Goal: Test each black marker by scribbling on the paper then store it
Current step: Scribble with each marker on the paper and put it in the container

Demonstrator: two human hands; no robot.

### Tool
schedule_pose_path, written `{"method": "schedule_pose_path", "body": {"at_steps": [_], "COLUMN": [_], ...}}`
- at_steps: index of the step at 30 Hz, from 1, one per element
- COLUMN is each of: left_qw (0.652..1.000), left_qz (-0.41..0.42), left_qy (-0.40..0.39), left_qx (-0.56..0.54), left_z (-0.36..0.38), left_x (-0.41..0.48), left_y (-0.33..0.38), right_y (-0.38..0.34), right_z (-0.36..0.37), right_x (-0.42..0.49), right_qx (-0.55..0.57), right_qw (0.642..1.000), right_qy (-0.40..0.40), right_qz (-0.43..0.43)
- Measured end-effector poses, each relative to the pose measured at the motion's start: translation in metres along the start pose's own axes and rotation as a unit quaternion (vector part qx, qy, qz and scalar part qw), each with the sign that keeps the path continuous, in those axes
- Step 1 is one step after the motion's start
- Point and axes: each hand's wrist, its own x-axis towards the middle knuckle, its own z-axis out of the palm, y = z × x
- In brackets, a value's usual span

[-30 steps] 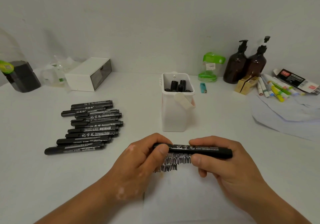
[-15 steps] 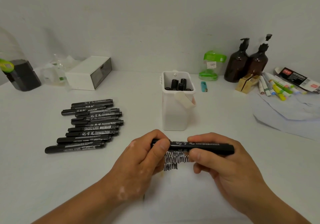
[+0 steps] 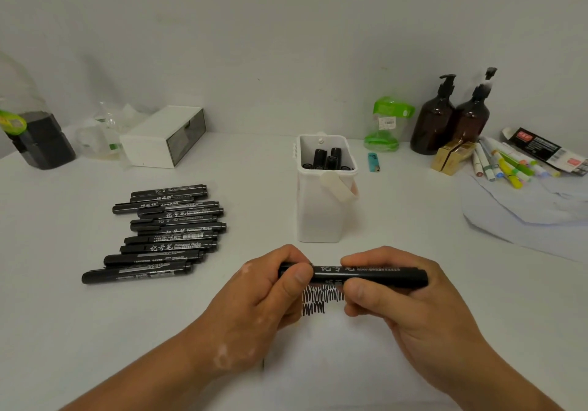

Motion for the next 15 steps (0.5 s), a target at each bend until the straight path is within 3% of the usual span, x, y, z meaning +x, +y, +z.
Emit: {"method": "schedule_pose_path", "body": {"at_steps": [5, 9, 15], "left_qw": [0.999, 0.99, 0.97], "left_qz": [-0.003, -0.018, 0.0], "left_qy": [0.03, 0.029, 0.063], "left_qx": [0.041, -0.138, -0.234], "left_z": [-0.0021, -0.0064, -0.0066], "left_x": [0.0048, 0.0075, 0.0078], "left_y": [-0.0006, -0.0013, 0.0051], "right_y": [-0.0005, 0.004, 0.0058], "right_z": [-0.0049, -0.0026, -0.0032], "right_x": [0.0027, 0.0051, 0.0024], "right_qx": [-0.013, 0.037, 0.002], "right_qw": [1.0, 0.999, 0.997], "right_qy": [-0.002, -0.014, -0.069], "right_qz": [0.002, 0.001, -0.03]}}
